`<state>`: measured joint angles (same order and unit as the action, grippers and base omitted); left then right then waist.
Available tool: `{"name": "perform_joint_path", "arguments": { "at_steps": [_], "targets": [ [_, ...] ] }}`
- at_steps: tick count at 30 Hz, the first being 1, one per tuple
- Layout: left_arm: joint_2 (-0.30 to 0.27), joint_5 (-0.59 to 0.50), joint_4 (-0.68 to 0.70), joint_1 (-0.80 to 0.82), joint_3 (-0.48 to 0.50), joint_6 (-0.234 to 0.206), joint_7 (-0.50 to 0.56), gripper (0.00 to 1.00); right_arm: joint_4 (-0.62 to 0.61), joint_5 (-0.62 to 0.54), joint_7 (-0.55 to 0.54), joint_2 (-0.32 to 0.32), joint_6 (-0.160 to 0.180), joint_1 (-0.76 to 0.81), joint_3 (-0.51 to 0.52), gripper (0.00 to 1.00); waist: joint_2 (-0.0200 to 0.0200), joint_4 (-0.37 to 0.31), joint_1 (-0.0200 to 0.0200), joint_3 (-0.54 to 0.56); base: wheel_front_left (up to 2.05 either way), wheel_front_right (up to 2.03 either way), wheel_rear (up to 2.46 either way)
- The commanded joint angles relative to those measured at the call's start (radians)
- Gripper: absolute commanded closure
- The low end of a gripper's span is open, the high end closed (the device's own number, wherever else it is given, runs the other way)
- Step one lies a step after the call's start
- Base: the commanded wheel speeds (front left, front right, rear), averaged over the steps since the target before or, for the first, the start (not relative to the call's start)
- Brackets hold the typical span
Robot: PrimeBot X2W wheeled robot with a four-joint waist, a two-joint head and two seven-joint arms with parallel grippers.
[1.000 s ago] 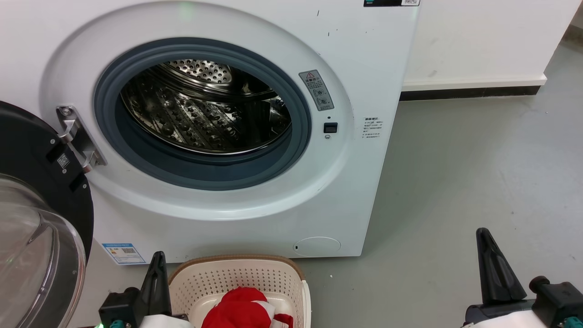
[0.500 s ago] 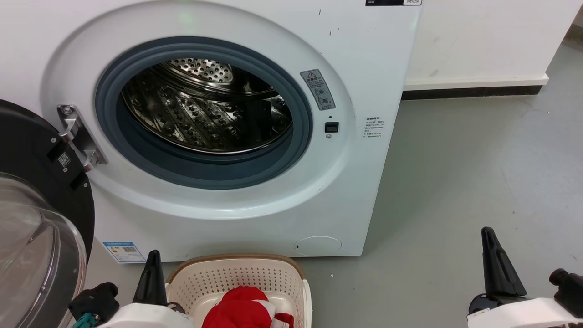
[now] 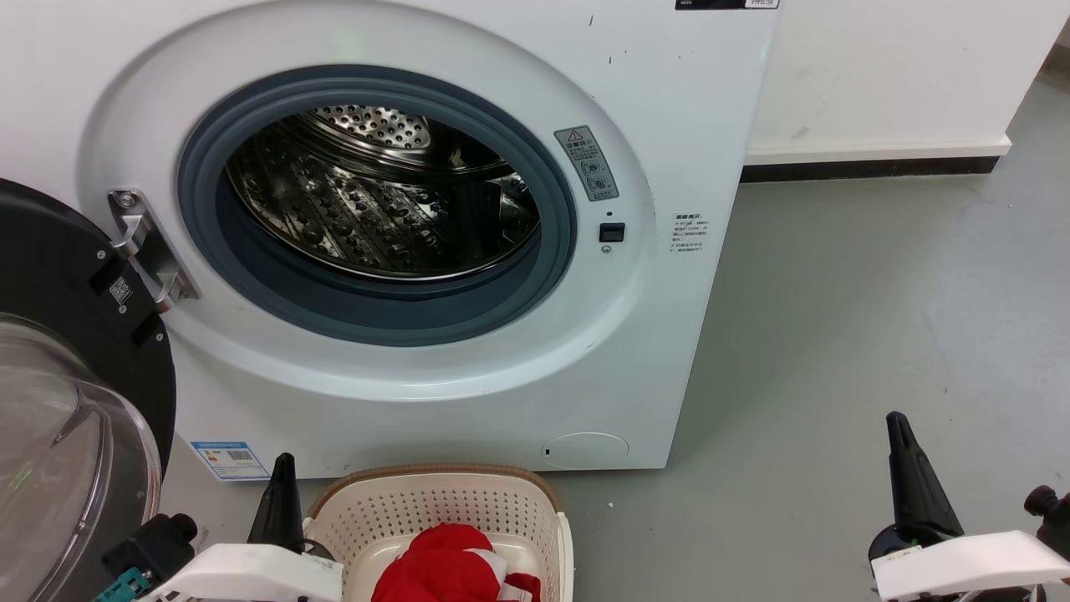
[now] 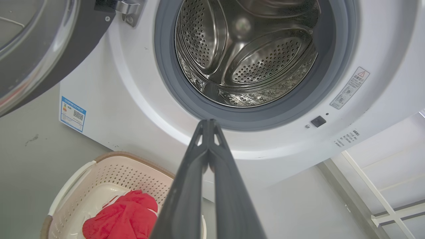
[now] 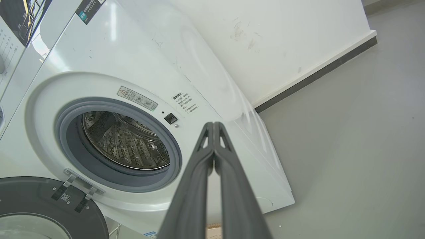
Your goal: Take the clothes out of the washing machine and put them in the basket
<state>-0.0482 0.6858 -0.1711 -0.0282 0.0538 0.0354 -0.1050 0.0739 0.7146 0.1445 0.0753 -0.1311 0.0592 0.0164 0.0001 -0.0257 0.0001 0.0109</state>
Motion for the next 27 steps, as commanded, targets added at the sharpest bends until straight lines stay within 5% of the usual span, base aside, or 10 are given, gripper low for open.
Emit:
{"name": "perform_joint_path", "arguments": {
  "at_steps": [1, 27],
  "targets": [
    [-0.002, 0.033, 0.007, 0.032, 0.006, 0.006, 0.006, 1.0, -0.003, 0.035, -0.006, 0.009, 0.0, -0.034, 0.001, 1.0, -0.0001, 0.0, 0.0, 0.0, 0.0, 0.0, 0.0],
    [-0.002, 0.372, -0.023, 0.074, 0.027, 0.041, 0.087, 1.0, 0.061, 0.382, -0.083, 0.014, 0.0, -0.086, 0.015, 1.0, -0.0001, 0.008, -0.0001, -0.004, 0.0, 0.0, 0.0]
  ]
}}
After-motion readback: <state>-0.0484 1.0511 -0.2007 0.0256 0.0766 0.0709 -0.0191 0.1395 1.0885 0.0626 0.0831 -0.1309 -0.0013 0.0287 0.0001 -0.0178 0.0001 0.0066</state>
